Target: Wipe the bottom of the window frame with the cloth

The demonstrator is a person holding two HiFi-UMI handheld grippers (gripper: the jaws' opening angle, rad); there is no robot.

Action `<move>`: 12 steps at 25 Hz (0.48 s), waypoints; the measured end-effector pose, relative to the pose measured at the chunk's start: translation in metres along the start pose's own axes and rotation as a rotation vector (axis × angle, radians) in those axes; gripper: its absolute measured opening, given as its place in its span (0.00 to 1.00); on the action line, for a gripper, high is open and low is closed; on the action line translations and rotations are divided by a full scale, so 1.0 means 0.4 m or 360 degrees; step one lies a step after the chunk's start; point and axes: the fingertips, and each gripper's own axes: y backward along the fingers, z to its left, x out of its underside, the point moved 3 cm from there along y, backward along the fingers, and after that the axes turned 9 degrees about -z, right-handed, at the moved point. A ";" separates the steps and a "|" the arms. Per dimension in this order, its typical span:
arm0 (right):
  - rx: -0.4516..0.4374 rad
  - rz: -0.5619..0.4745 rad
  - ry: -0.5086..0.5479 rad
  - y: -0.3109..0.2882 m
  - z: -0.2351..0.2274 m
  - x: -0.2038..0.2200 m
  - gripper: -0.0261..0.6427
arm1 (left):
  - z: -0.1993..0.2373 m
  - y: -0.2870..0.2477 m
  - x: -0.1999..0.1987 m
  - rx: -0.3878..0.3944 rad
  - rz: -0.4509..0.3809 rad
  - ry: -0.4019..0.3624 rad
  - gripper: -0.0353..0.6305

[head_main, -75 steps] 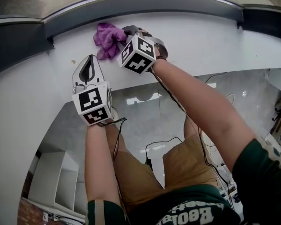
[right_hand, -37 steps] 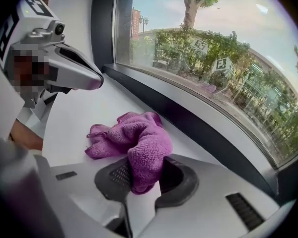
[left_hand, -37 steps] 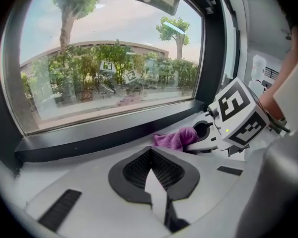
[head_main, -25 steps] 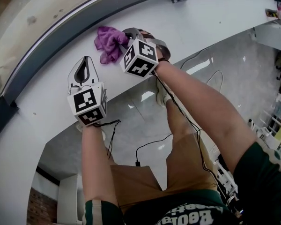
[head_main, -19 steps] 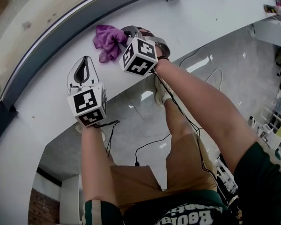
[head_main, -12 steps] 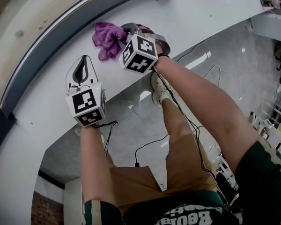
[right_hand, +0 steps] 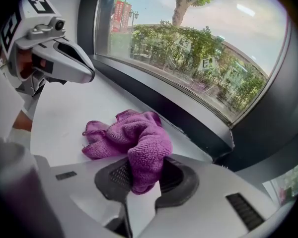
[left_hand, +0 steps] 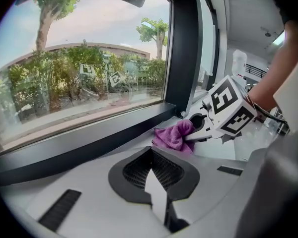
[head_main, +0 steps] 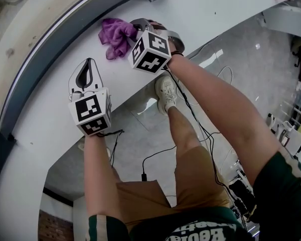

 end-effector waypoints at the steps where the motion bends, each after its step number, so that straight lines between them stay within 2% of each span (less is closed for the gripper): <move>1: 0.0004 0.0001 0.0000 0.002 -0.006 0.005 0.17 | -0.004 -0.005 -0.002 0.0006 -0.0002 -0.0004 0.06; 6: 0.0043 0.0021 -0.0007 0.013 -0.027 0.026 0.17 | -0.014 -0.021 -0.001 0.0033 -0.0019 -0.0003 0.06; 12: 0.0099 0.0045 -0.0048 0.051 -0.113 0.099 0.17 | -0.089 -0.086 -0.034 0.0091 -0.0025 -0.0027 0.06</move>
